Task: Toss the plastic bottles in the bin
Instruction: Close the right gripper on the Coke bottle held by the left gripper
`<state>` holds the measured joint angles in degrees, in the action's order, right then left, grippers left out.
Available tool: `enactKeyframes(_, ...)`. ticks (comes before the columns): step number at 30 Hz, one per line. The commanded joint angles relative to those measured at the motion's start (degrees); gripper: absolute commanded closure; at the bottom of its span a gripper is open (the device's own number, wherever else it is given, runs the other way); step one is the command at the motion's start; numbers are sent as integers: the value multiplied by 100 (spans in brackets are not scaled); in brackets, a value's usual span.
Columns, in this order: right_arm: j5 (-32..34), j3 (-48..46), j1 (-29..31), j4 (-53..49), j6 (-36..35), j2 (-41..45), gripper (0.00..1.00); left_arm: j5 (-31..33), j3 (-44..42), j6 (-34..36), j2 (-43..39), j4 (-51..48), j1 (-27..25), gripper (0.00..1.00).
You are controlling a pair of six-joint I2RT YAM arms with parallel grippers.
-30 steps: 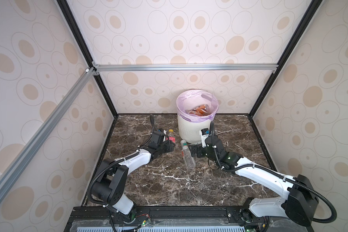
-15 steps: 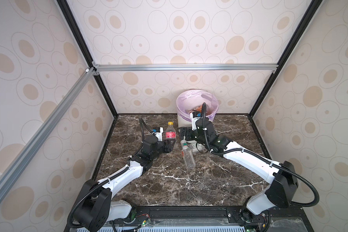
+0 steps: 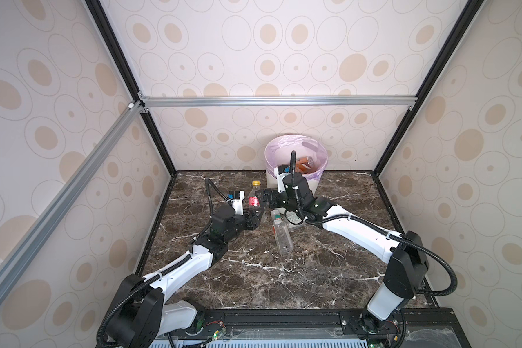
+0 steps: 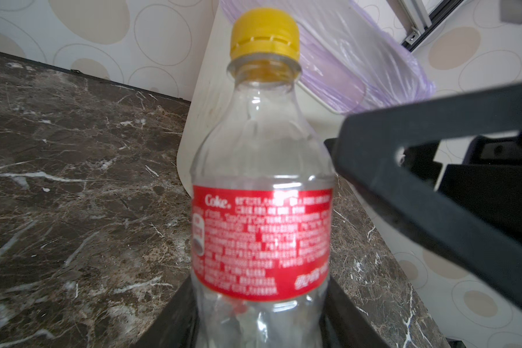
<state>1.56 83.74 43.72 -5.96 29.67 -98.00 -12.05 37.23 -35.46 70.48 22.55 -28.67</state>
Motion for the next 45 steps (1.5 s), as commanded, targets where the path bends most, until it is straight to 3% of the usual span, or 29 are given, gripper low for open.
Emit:
enactKeyframes(1, -212, 227, 46, 64, 176, -188, 6, 54, -59, 141, -174, 310, -69, 42)
enactKeyframes(23, -560, 368, 193, 258, 453, -594, 38, 246, -99, 154, -271, 261, -113, 41)
enactKeyframes(31, -501, 362, 207, 245, 443, -587, 56, 293, -77, 158, -272, 205, -120, 37)
enactKeyframes(45, -200, 467, 35, 47, 65, -279, 64, 518, 72, 182, -315, -224, -117, 21)
